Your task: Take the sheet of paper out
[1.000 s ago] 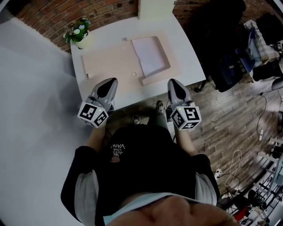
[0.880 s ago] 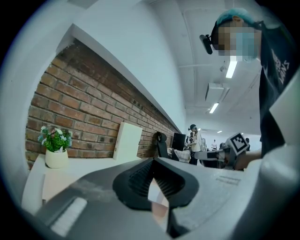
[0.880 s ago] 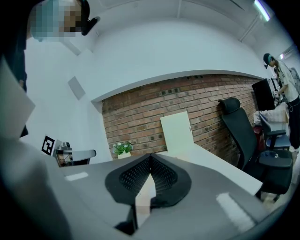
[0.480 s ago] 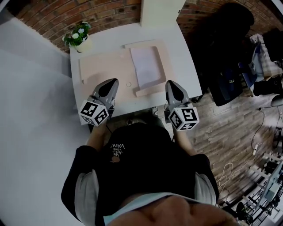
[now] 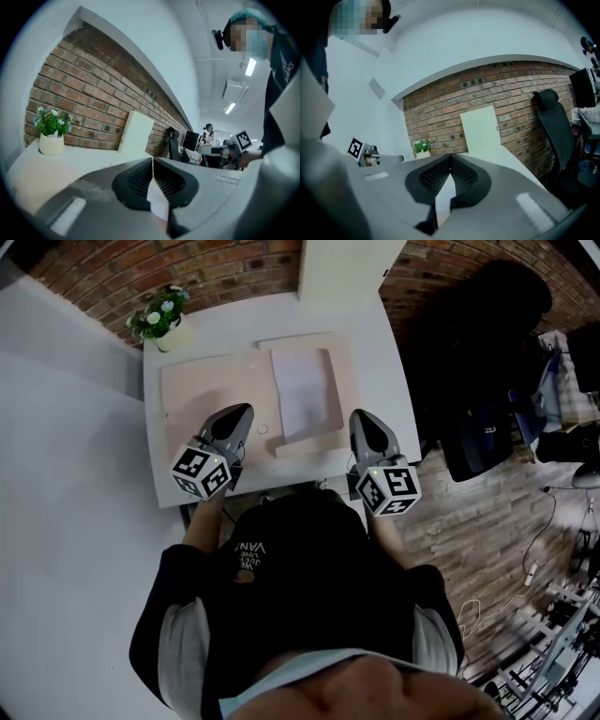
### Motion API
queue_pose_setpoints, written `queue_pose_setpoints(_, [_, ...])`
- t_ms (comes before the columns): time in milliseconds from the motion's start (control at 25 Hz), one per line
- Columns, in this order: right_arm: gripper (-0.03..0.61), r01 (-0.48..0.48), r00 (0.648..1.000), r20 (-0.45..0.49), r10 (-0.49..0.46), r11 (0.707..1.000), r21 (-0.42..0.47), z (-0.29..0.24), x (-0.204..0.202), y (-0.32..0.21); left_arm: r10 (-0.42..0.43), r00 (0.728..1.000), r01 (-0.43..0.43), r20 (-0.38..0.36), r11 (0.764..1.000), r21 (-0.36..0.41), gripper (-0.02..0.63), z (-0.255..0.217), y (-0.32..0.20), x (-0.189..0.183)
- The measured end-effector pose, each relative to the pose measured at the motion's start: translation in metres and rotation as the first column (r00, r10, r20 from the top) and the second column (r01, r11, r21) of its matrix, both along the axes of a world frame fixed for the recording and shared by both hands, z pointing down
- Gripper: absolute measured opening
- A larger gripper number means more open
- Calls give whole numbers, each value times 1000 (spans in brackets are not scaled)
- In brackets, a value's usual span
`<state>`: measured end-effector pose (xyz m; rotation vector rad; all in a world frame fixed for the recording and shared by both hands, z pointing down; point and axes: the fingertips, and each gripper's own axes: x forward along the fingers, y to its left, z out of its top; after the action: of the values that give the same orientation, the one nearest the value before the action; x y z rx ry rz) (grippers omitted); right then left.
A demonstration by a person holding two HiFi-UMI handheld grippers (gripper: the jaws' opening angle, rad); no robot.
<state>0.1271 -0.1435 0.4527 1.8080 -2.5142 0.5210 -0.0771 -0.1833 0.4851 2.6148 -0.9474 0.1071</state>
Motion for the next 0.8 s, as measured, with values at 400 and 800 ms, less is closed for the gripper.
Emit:
queue_pose_setpoints(400, [2,31,999,-6,-31,999,-7,6,16,-22,-13,1000,14,12,998,-69,15,27,-20,20])
queue_pose_setpoints(800, [2,54,998,-12,-54,998,-23,13,26,-34,-5,1000,2,-9,965,-262,107,72,-28,38])
